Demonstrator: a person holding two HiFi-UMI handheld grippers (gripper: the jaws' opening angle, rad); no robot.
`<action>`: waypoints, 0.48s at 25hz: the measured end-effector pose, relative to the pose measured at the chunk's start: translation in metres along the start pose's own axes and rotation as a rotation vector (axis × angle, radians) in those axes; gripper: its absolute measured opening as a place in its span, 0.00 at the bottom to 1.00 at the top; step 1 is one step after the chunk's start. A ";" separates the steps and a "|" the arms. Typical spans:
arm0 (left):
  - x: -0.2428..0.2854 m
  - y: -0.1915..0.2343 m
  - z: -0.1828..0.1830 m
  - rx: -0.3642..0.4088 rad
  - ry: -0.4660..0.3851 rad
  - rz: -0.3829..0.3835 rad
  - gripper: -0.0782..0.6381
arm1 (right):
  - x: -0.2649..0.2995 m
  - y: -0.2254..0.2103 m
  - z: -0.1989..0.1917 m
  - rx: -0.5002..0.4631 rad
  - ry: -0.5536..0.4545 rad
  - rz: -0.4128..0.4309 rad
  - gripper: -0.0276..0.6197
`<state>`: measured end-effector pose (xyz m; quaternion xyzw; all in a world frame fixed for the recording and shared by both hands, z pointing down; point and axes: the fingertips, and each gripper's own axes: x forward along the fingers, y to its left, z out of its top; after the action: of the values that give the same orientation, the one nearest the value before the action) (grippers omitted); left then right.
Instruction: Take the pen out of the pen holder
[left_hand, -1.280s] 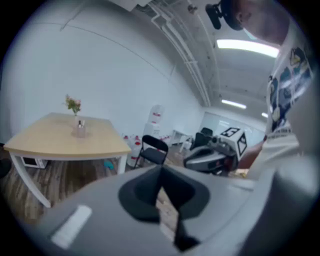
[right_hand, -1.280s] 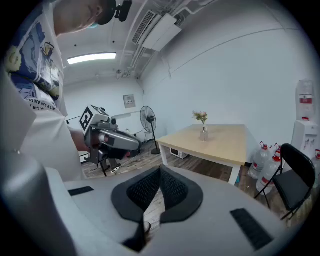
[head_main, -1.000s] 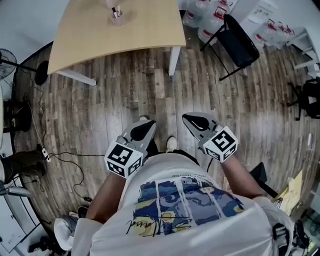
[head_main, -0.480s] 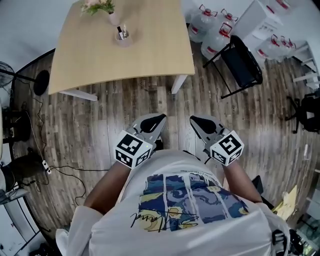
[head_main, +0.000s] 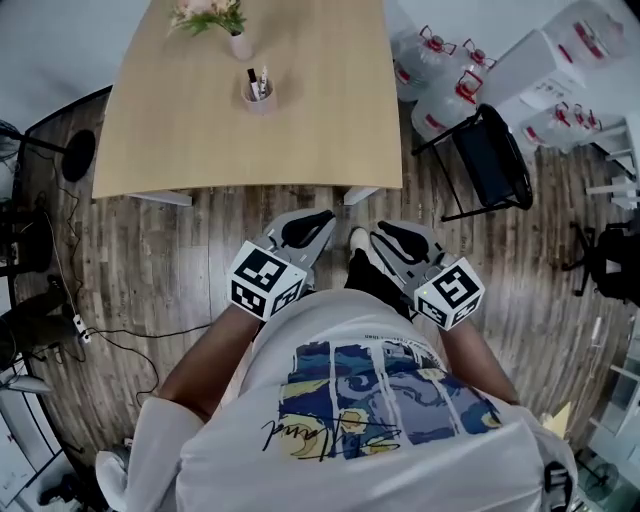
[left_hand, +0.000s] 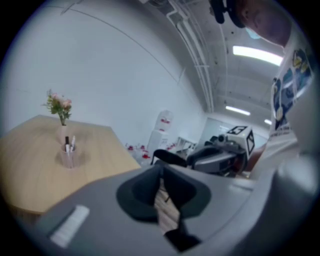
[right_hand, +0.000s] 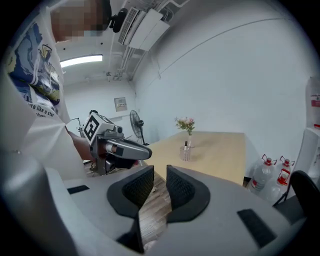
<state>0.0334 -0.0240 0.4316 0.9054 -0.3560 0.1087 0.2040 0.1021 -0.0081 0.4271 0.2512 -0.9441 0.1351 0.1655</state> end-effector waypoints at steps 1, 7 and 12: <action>0.006 0.008 0.003 -0.014 -0.002 0.025 0.15 | 0.004 -0.010 0.002 -0.009 0.006 0.021 0.15; 0.045 0.058 0.028 -0.087 -0.028 0.203 0.15 | 0.018 -0.075 0.010 -0.019 0.039 0.145 0.15; 0.054 0.128 0.049 -0.164 -0.077 0.403 0.17 | 0.025 -0.124 0.019 -0.067 0.060 0.225 0.15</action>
<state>-0.0137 -0.1633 0.4432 0.8000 -0.5448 0.0834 0.2372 0.1414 -0.1285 0.4408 0.1340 -0.9649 0.1288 0.1858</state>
